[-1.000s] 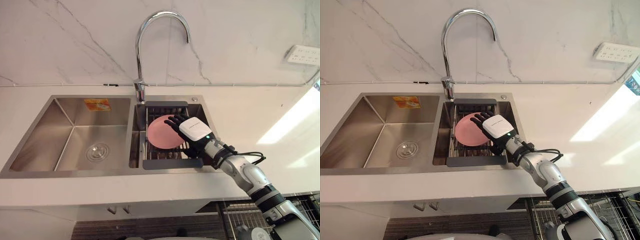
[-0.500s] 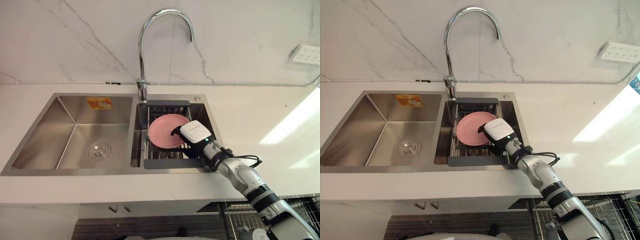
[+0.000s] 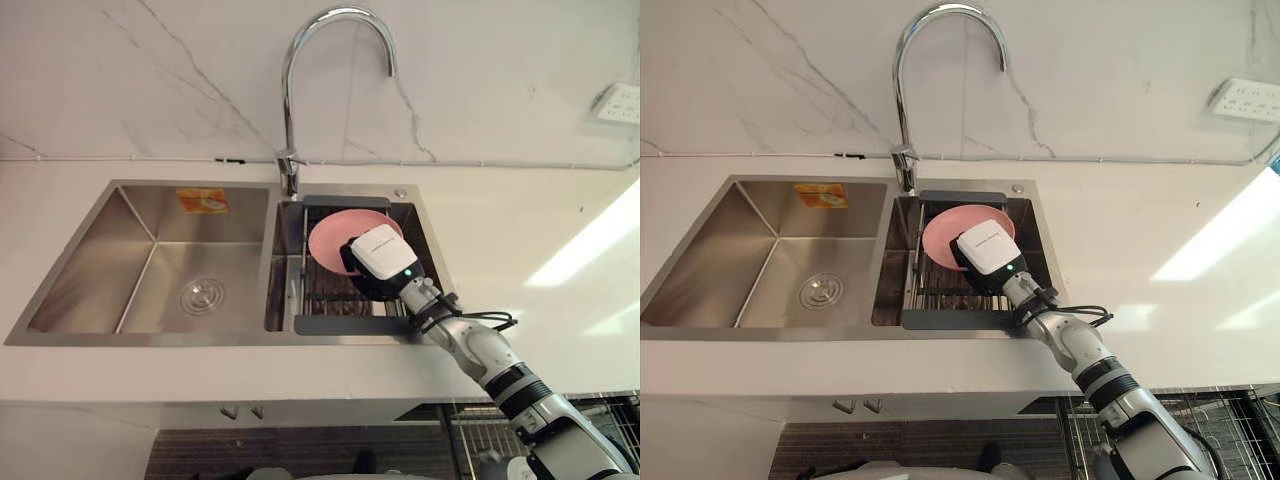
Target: Walk over to the sink, pick up the cup, carry it to the dishwasher, place the cup inside the dishwasher, then close the dishwasher door
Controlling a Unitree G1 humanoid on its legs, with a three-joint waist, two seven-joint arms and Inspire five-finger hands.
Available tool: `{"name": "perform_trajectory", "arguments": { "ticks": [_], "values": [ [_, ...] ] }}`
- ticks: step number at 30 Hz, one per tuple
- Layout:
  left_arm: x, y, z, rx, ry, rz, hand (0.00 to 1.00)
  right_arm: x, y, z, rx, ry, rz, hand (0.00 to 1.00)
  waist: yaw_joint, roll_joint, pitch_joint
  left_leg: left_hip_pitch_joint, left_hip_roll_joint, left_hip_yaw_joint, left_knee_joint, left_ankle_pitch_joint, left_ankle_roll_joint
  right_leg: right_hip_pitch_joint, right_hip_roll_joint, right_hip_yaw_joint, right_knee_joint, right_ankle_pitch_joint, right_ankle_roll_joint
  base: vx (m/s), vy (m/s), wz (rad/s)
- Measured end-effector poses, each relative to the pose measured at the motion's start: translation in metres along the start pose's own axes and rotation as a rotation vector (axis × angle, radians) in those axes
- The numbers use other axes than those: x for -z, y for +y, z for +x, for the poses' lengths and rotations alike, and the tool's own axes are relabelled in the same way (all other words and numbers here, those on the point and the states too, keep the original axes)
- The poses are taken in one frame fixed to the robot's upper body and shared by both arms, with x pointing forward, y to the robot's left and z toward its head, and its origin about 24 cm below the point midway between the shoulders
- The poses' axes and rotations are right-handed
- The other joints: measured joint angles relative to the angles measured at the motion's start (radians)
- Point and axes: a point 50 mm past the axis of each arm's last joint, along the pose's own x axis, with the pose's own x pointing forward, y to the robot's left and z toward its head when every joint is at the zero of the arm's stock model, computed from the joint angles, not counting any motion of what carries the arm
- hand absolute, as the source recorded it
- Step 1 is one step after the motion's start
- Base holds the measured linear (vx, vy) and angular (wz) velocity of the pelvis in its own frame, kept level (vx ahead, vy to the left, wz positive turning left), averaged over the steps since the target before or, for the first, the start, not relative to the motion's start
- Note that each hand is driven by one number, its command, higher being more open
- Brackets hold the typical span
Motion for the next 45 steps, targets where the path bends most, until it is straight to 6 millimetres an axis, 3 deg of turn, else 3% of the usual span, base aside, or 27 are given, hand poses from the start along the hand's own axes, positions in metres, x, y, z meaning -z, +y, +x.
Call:
{"name": "perform_trajectory", "arguments": {
  "ticks": [9,15,17,20,23,25,27,28,29,30,31,32,34,35,36,37,38,39,40,41,42,43,45],
  "values": [
    [0.001,-0.001,0.000,0.001,-0.004,-0.004,1.00,0.001,-0.025,0.004,0.084,0.007,0.120,0.00,-0.005,0.004,0.003,0.002,-0.001,0.003,0.001,0.000,0.000,0.001,-0.001,0.006,0.000,0.001,0.001,0.00,0.000,0.00],
    [0.003,-0.002,-0.001,-0.029,0.004,-0.017,1.00,0.008,-0.036,-0.021,0.140,0.094,0.242,0.00,-0.013,0.010,0.006,-0.002,0.000,0.004,0.006,0.000,0.000,-0.001,0.000,0.010,0.000,0.002,0.002,0.00,0.000,0.01],
    [-0.002,-0.003,-0.001,-0.024,-0.006,-0.019,1.00,0.019,-0.054,-0.037,0.213,0.147,0.242,0.00,-0.018,0.010,0.006,-0.028,0.000,-0.007,0.027,-0.005,0.005,-0.012,-0.001,0.003,0.001,0.002,0.001,0.00,0.010,0.09],
    [-0.005,-0.007,-0.002,-0.010,-0.019,-0.014,1.00,0.035,-0.075,-0.045,0.294,0.193,0.204,0.00,-0.022,0.018,0.011,-0.070,0.005,-0.011,0.116,-0.042,0.011,-0.028,0.001,0.020,0.010,0.005,-0.003,-0.02,0.023,-0.19],
    [-0.007,-0.010,-0.003,0.019,-0.038,-0.003,1.00,0.052,-0.093,-0.052,0.352,0.237,0.148,0.00,-0.027,0.044,0.026,-0.099,0.014,-0.026,0.240,-0.094,0.025,-0.056,0.007,0.097,0.061,0.005,-0.004,-0.09,0.077,-0.74],
    [-0.015,-0.014,-0.004,0.053,-0.077,0.076,1.00,0.063,-0.105,-0.059,0.402,0.279,0.100,0.00,-0.048,0.060,0.037,-0.129,0.003,-0.074,0.266,-0.126,0.029,-0.136,0.009,0.162,0.136,0.006,-0.003,-0.18,0.126,-1.02],
    [-0.028,-0.018,-0.005,0.095,-0.142,0.180,1.00,0.074,-0.111,-0.066,0.444,0.349,0.086,0.00,-0.058,0.060,0.062,-0.157,-0.019,-0.073,0.313,-0.161,0.034,-0.212,0.009,0.238,0.218,0.004,0.004,-0.25,0.149,-1.13],
    [-0.035,-0.017,-0.006,0.113,-0.170,0.223,1.00,0.081,-0.113,-0.072,0.461,0.392,0.093,0.00,-0.082,0.051,0.083,-0.176,-0.029,-0.045,0.368,-0.196,0.062,-0.247,0.008,0.288,0.259,-0.004,0.027,-0.33,0.148,-0.97],
    [-0.037,-0.015,-0.006,0.114,-0.168,0.232,1.00,0.084,-0.114,-0.077,0.470,0.420,0.091,0.00,-0.095,0.058,0.088,-0.172,-0.024,-0.018,0.373,-0.194,0.078,-0.240,0.004,0.294,0.246,-0.022,0.042,-0.33,0.129,-0.90],
    [-0.036,-0.013,-0.006,0.110,-0.161,0.229,1.00,0.086,-0.114,-0.080,0.474,0.438,0.091,0.00,-0.099,0.065,0.088,-0.171,-0.017,0.004,0.365,-0.188,0.086,-0.248,-0.001,0.272,0.271,-0.047,0.034,-0.28,0.110,-0.90],
    [-0.034,-0.008,-0.005,0.093,-0.144,0.220,1.00,0.088,-0.116,-0.084,0.496,0.453,0.091,0.00,-0.100,0.071,0.090,-0.167,0.001,0.058,0.357,-0.175,0.078,-0.297,-0.031,0.196,0.429,-0.110,-0.034,-0.22,0.095,-1.16],
    [-0.030,0.001,-0.005,0.071,-0.117,0.185,1.00,0.088,-0.117,-0.085,0.509,0.451,0.086,0.00,-0.098,0.072,0.091,-0.155,0.023,0.112,0.347,-0.167,0.079,-0.312,-0.071,0.099,0.589,-0.170,-0.064,-0.18,0.096,-1.27],
    [-0.020,0.016,-0.005,0.027,-0.081,0.115,1.00,0.086,-0.118,-0.083,0.515,0.430,0.084,0.00,-0.082,0.073,0.089,-0.137,0.068,0.195,0.338,-0.158,0.074,-0.261,-0.153,-0.052,0.749,-0.237,-0.131,-0.12,0.025,-1.41],
    [-0.015,0.024,-0.006,0.003,-0.068,0.094,1.00,0.085,-0.120,-0.081,0.520,0.413,0.082,0.00,-0.070,0.067,0.083,-0.134,0.098,0.245,0.345,-0.157,0.071,-0.219,-0.219,-0.117,0.813,-0.259,-0.135,-0.09,-0.036,-1.42],
    [-0.014,0.027,-0.006,-0.005,-0.064,0.095,1.00,0.084,-0.120,-0.080,0.521,0.406,0.081,0.00,-0.066,0.061,0.076,-0.140,0.109,0.268,0.354,-0.156,0.070,-0.198,-0.253,-0.141,0.831,-0.256,-0.137,-0.05,-0.071,-1.39],
    [-0.014,0.033,-0.006,-0.021,-0.062,0.093,1.00,0.082,-0.122,-0.075,0.525,0.385,0.083,0.00,-0.055,0.040,0.059,-0.163,0.123,0.301,0.381,-0.157,0.068,-0.161,-0.315,-0.172,0.798,-0.176,-0.144,-0.03,-0.177,-1.53],
    [-0.016,0.032,-0.005,-0.019,-0.061,0.076,1.00,0.081,-0.124,-0.068,0.529,0.361,0.084,0.00,-0.024,0.047,0.054,-0.176,0.155,0.319,0.392,-0.148,0.055,-0.166,-0.286,-0.216,0.728,-0.174,-0.129,-0.05,-0.246,-2.05],
    [-0.013,0.031,-0.004,-0.011,-0.043,0.040,1.00,0.079,-0.121,-0.062,0.508,0.344,0.097,0.00,-0.004,0.060,0.034,-0.162,0.189,0.341,0.334,-0.120,0.016,-0.137,-0.226,-0.267,0.606,-0.181,-0.110,-0.05,-0.268,-1.72],
    [-0.012,0.032,-0.004,-0.012,-0.039,0.032,1.00,0.078,-0.119,-0.060,0.501,0.339,0.101,0.00,-0.003,0.056,0.025,-0.159,0.194,0.357,0.315,-0.111,0.002,-0.126,-0.208,-0.282,0.551,-0.191,-0.087,-0.03,-0.219,-1.39],
    [-0.015,0.034,-0.002,-0.033,-0.019,-0.005,1.00,0.078,-0.118,-0.057,0.491,0.329,0.108,0.00,-0.002,0.021,0.009,-0.167,0.190,0.401,0.319,-0.105,-0.008,-0.112,-0.196,-0.294,0.457,-0.235,-0.016,-0.01,-0.187,-0.76],
    [-0.014,0.034,-0.002,-0.036,-0.010,-0.025,1.00,0.078,-0.117,-0.056,0.480,0.328,0.112,0.00,-0.003,0.010,0.004,-0.173,0.190,0.416,0.333,-0.105,-0.008,-0.099,-0.184,-0.291,0.407,-0.250,0.014,0.00,-0.264,-0.76],
    [-0.014,0.028,-0.001,-0.022,-0.002,-0.038,1.00,0.078,-0.114,-0.056,0.452,0.332,0.122,0.00,-0.008,0.016,0.003,-0.179,0.211,0.427,0.358,-0.106,-0.010,-0.062,-0.138,-0.282,0.299,-0.233,0.065,0.00,-0.250,-0.41],
    [-0.015,0.016,-0.001,0.008,-0.004,-0.049,1.00,0.082,-0.099,-0.060,0.364,0.364,0.171,0.00,-0.019,0.033,-0.003,-0.179,0.246,0.416,0.358,-0.086,-0.023,-0.010,-0.068,-0.284,0.182,-0.181,0.039,-0.04,-0.279,-0.22]
  ]
}}
